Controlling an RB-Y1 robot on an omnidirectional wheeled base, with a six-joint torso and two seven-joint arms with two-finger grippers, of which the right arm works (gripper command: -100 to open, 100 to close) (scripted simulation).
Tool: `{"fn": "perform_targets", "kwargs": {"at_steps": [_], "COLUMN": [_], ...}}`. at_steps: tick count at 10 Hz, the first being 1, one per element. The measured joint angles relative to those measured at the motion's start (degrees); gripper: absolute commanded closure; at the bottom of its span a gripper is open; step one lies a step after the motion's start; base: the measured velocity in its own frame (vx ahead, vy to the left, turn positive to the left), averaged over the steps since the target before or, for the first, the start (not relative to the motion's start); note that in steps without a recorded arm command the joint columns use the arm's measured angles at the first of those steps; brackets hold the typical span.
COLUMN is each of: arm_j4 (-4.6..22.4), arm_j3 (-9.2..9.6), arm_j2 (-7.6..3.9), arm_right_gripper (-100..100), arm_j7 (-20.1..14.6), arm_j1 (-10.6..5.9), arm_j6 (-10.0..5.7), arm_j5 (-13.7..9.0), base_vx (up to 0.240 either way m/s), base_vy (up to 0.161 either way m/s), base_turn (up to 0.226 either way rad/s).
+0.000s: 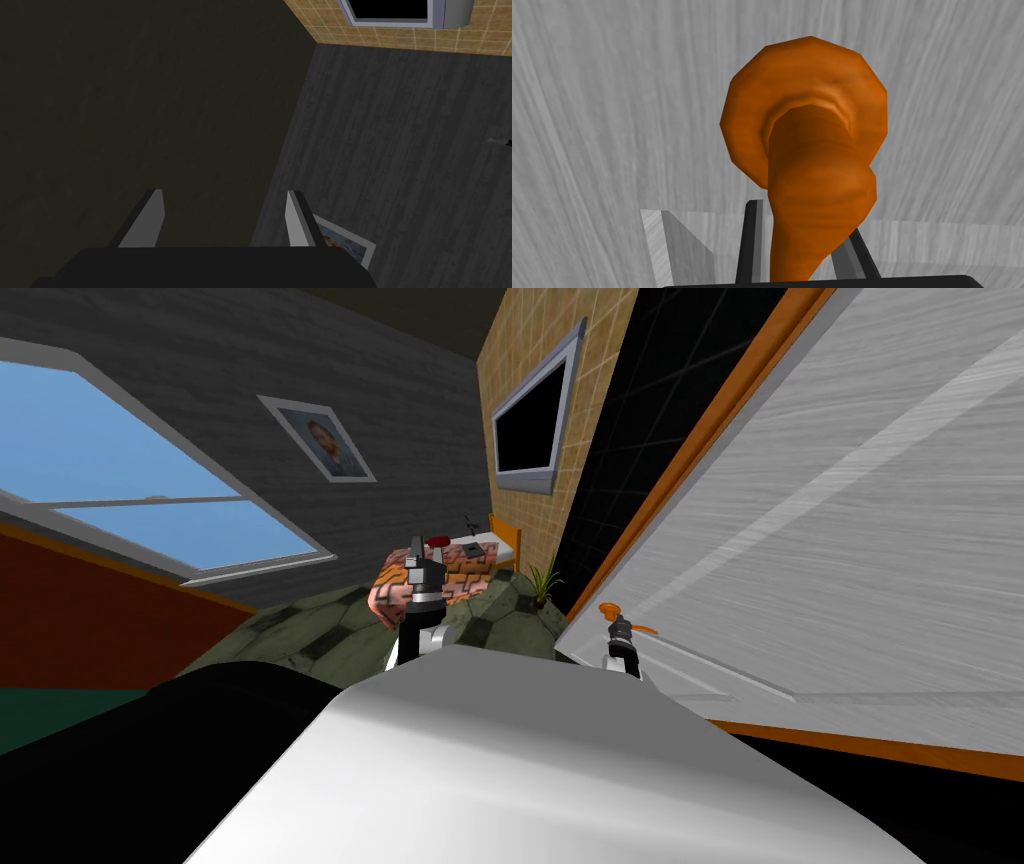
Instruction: Pull the door open
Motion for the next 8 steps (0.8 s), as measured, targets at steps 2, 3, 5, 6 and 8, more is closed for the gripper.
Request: {"fn": "perform_targets", "kwargs": {"at_steps": [2, 3, 5, 6, 8], "arm_j4": [0.2, 0.4, 0.2, -0.1, -0.2], "arm_j3": [1.22, 1.97, 3.3, 3.82, 4.37], "arm_j2": [-0.49, -0.93, -1.63, -1.78, -1.91], "arm_right_gripper": [100, 100, 100, 100, 100], "arm_j7": [-1.1, -1.8, -3.2, -3.7, -4.2], "arm_j1": [0.2, 0.26, 0.68, 1.05, 1.32], "arm_j6": [-0.58, -0.99, -1.44, -1.41, -1.38], "arm_j5": [0.5, 0.8, 1.3, 1.5, 1.7], "base_vx": [-0.225, -0.228, -0.213, -0.222, -0.115], "base_vy": [-0.048, -0.013, -0.005, -0.004, -0.002], "base_turn": [0.14, 0.127, 0.085, 0.087, 0.059]}}
